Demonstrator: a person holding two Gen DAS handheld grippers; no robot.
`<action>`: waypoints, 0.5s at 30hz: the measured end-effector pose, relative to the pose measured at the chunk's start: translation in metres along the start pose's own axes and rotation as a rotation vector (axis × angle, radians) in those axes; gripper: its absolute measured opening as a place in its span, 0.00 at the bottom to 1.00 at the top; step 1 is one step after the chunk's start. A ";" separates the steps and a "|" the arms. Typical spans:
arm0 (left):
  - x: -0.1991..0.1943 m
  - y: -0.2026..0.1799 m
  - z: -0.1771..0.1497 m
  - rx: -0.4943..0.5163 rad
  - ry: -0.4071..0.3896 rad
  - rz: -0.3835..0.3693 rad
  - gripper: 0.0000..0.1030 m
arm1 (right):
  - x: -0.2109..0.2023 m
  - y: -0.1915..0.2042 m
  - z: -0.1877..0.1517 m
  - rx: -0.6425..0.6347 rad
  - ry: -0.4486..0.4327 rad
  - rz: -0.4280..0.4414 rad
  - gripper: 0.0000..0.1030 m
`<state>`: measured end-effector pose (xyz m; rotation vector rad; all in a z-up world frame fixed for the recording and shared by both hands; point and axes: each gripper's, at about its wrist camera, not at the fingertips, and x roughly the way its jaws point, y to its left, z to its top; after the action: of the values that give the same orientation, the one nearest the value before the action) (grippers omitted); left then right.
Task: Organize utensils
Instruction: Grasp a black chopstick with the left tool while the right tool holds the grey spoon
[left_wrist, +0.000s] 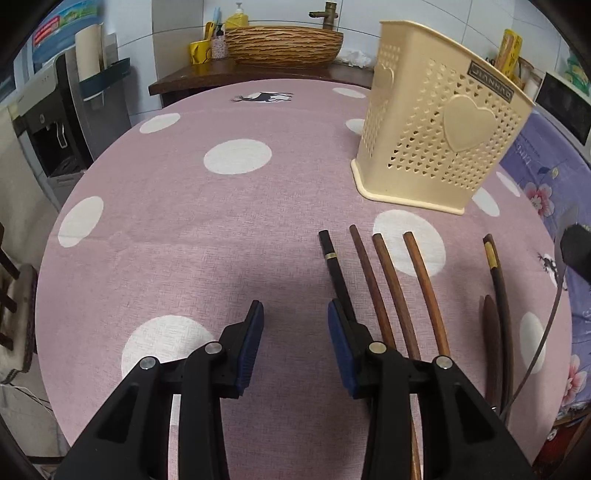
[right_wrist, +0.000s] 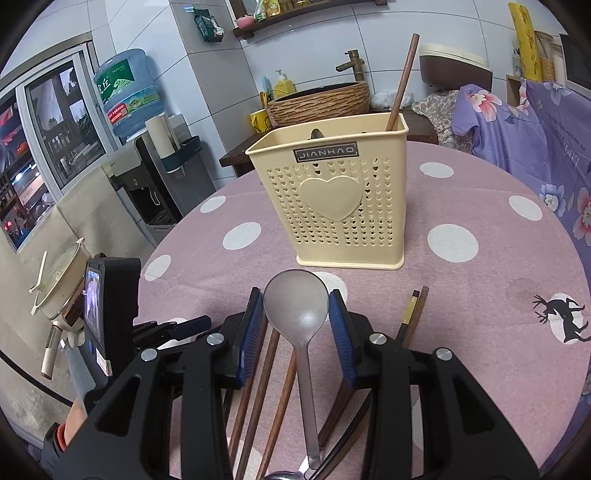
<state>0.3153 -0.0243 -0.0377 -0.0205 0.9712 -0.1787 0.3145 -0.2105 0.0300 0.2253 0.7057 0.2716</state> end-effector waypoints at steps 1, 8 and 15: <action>-0.002 -0.001 0.001 -0.008 -0.006 -0.019 0.36 | -0.001 0.001 0.000 0.001 -0.002 0.000 0.36; 0.003 -0.025 0.010 0.046 -0.022 -0.003 0.36 | -0.004 0.002 0.001 -0.003 -0.016 -0.023 0.36; 0.021 -0.028 0.022 0.048 0.004 0.028 0.30 | -0.008 0.002 0.005 -0.009 -0.038 -0.047 0.36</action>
<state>0.3408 -0.0568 -0.0395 0.0375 0.9702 -0.1758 0.3117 -0.2122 0.0389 0.2045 0.6715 0.2251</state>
